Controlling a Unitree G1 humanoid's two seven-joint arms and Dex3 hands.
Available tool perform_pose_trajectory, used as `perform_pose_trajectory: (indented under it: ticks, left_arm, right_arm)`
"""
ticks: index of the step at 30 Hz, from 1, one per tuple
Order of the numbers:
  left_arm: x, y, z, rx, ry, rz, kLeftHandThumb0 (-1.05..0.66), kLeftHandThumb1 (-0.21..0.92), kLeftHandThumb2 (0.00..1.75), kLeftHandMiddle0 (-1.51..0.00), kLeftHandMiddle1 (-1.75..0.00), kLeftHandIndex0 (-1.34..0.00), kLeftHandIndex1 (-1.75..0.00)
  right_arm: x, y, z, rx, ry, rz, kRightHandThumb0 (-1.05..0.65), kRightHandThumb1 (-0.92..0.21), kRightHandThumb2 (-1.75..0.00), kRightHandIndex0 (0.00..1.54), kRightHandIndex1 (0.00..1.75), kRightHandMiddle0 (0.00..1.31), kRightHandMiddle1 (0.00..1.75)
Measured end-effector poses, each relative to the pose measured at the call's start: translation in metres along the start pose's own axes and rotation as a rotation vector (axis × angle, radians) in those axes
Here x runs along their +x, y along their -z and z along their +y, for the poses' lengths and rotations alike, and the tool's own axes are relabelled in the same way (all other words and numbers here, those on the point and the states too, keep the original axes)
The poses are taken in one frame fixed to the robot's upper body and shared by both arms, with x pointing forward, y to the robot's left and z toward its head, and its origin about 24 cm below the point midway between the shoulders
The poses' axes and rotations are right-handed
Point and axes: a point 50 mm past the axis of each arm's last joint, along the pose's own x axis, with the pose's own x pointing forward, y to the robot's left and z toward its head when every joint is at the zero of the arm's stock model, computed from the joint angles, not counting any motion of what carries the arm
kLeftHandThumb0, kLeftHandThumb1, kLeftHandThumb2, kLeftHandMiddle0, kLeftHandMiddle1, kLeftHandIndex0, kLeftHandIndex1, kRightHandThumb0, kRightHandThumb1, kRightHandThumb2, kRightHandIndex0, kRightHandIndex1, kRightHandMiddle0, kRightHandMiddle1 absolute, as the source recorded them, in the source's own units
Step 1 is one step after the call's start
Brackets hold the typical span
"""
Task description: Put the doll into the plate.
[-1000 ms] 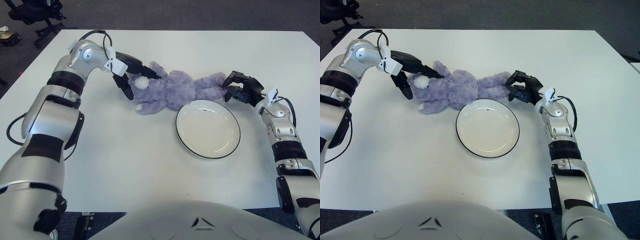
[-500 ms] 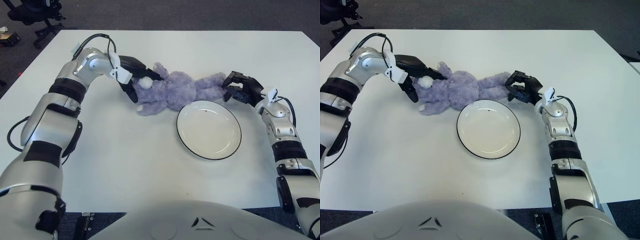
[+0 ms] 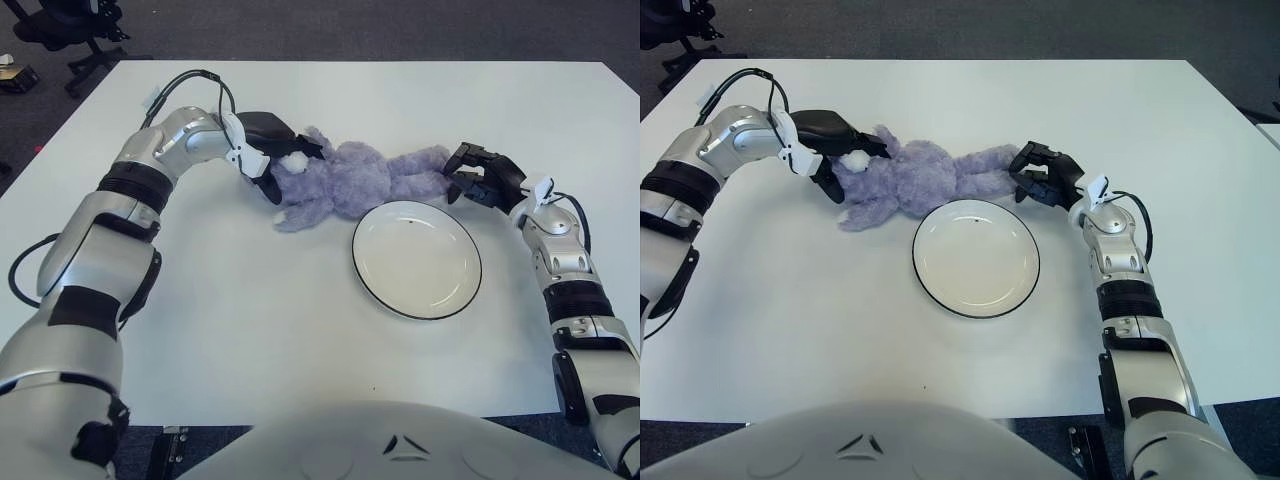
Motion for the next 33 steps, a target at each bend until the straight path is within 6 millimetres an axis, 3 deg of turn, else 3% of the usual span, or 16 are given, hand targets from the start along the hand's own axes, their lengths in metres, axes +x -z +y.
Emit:
perform_pose_trajectory:
  ticks: [5, 6, 8, 12, 33]
  left_arm:
    - [0.0, 0.0, -0.003, 0.001, -0.038, -0.002, -0.37, 0.92, 0.25, -0.71, -1.29, -0.49, -1.45]
    - [0.0, 0.0, -0.003, 0.002, -0.043, -0.002, -0.38, 0.83, 0.46, -0.77, -1.46, -0.44, -1.55]
    - [0.0, 0.0, -0.004, 0.01, -0.059, 0.0, -0.38, 0.74, 0.67, -0.83, -1.6, -0.41, -1.65]
    - [0.0, 0.001, -0.006, 0.011, -0.088, 0.007, -0.39, 0.66, 0.85, -0.88, -1.72, -0.39, -1.73]
    - [0.002, 0.003, -0.012, -0.019, -0.158, 0.047, -0.39, 0.63, 0.91, -0.9, -1.75, -0.38, -1.75]
  right_arm:
    - [0.0, 0.0, -0.001, -0.002, -0.001, 0.002, -0.36, -0.92, -0.31, 0.82, 1.26, 0.43, 1.51]
    - [0.0, 0.0, -0.001, -0.002, -0.001, 0.002, -0.36, -0.92, -0.31, 0.82, 1.27, 0.43, 1.51]
    - [0.0, 0.0, -0.001, -0.003, -0.001, 0.001, -0.36, -0.92, -0.31, 0.82, 1.27, 0.43, 1.51]
    - [0.0, 0.0, 0.0, -0.006, -0.005, -0.002, -0.36, -0.92, -0.31, 0.82, 1.27, 0.43, 1.51]
    - [0.001, 0.0, 0.0, -0.018, -0.016, -0.013, -0.36, -0.92, -0.31, 0.8, 1.31, 0.42, 1.51]
